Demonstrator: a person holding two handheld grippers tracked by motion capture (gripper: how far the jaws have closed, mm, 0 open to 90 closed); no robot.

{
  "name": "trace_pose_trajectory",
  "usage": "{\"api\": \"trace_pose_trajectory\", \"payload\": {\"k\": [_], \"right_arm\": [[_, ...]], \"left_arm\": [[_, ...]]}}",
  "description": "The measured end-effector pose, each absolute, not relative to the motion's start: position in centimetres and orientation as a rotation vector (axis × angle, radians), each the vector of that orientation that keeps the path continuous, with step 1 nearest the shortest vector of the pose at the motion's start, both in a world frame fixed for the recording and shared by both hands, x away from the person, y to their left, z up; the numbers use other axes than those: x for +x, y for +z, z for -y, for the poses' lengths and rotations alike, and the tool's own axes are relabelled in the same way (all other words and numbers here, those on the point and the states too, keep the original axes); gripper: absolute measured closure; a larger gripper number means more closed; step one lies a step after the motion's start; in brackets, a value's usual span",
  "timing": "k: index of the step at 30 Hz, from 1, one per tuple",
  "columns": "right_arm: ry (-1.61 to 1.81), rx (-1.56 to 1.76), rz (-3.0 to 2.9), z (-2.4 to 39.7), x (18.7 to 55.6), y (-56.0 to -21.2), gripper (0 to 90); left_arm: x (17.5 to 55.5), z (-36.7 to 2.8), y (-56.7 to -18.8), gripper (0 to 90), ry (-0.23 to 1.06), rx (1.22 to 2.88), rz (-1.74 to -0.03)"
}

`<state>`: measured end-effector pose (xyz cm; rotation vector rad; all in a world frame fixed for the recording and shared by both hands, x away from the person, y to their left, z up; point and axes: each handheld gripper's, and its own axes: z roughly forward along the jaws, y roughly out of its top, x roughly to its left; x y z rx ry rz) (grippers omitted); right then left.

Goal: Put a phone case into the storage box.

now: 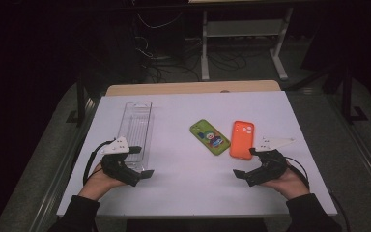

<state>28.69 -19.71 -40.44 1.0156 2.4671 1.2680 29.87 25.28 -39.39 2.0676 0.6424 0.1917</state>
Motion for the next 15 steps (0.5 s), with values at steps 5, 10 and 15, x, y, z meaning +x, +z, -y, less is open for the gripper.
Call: {"api": "trace_pose_trajectory", "payload": {"k": [5,10,15], "right_arm": [[1.257,1.03,-2.464,19.7,28.8,-40.5,0.0],[1.244,1.07,-2.438,19.8,29.1,-40.3,0.0],[1.216,1.096,-2.44,19.4,29.7,-40.2,0.0]], "left_arm": [[29.9,-25.3,-39.4,0.0,0.19,2.07,-0.644],[29.9,-25.3,-39.3,0.0,0.195,2.074,-0.637],[30.0,-25.5,-39.2,0.0,0.19,2.073,-0.636]]}}
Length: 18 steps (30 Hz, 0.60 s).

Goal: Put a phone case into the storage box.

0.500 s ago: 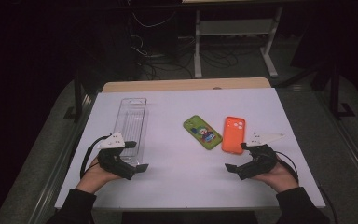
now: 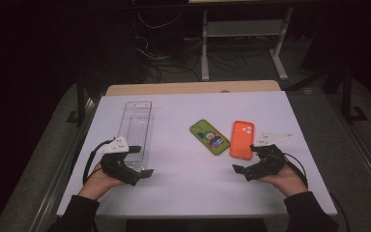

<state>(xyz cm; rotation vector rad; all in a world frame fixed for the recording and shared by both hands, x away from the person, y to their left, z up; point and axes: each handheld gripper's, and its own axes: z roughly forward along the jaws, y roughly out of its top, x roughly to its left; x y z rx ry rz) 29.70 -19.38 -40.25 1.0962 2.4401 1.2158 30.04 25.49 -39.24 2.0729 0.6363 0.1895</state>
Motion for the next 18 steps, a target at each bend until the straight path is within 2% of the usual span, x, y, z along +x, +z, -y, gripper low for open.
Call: {"api": "trace_pose_trajectory", "payload": {"k": [18], "right_arm": [[1.18,1.145,-2.418,19.2,33.1,-39.8,0.6]], "left_arm": [[30.1,-25.5,-39.3,0.0,0.184,2.065,-0.642]]}}
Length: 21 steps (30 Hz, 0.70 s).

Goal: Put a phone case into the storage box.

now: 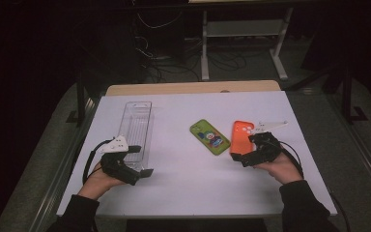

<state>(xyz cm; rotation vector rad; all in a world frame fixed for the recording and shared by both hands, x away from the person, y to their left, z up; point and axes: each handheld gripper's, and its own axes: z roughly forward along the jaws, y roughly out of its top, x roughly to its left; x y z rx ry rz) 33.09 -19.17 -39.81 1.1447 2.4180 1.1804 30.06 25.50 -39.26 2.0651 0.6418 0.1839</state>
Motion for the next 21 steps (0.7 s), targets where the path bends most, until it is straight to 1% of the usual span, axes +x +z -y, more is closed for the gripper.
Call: {"api": "trace_pose_trajectory", "payload": {"k": [8,13,17,19,21], "right_arm": [[1.16,1.156,-2.42,18.8,34.2,-39.4,1.3],[1.14,1.179,-2.41,18.5,35.0,-39.2,5.4],[1.127,1.205,-2.416,18.4,35.7,-39.2,13.3],[1.098,1.23,-2.428,18.3,35.9,-39.2,15.8],[1.081,1.237,-2.428,18.3,36.1,-39.3,21.6]], "left_arm": [[30.1,-25.5,-39.3,0.0,0.181,2.067,-0.639],[30.1,-25.5,-39.3,0.0,0.181,2.069,-0.637],[30.1,-25.6,-39.2,0.0,0.18,2.07,-0.638],[30.1,-25.6,-39.2,0.0,0.18,2.072,-0.637],[30.1,-25.6,-39.2,0.0,0.179,2.074,-0.638]]}}
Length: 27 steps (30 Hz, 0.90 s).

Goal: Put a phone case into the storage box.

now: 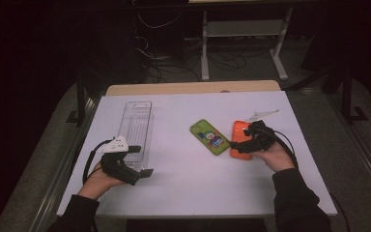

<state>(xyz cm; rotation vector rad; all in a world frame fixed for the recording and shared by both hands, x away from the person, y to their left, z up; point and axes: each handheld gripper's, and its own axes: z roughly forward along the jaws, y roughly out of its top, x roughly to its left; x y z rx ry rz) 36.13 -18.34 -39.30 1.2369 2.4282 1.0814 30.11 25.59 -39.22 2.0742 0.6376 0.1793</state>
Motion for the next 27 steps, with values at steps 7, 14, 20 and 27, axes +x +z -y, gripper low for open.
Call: {"api": "trace_pose_trajectory", "payload": {"k": [7,14,20,27], "right_arm": [[1.009,1.297,-2.454,18.5,36.5,-39.8,45.9],[0.909,1.33,-2.511,18.7,36.6,-40.9,80.2],[0.842,1.337,-2.556,18.8,36.5,-41.5,88.3],[0.777,1.353,-2.59,19.2,36.4,-42.3,88.5]], "left_arm": [[30.1,-25.6,-39.2,0.0,0.18,2.071,-0.638],[30.1,-25.6,-39.2,0.0,0.178,2.071,-0.637],[30.0,-25.6,-39.2,0.0,0.177,2.06,-0.641],[30.0,-25.6,-39.1,0.0,0.177,2.057,-0.642]]}}
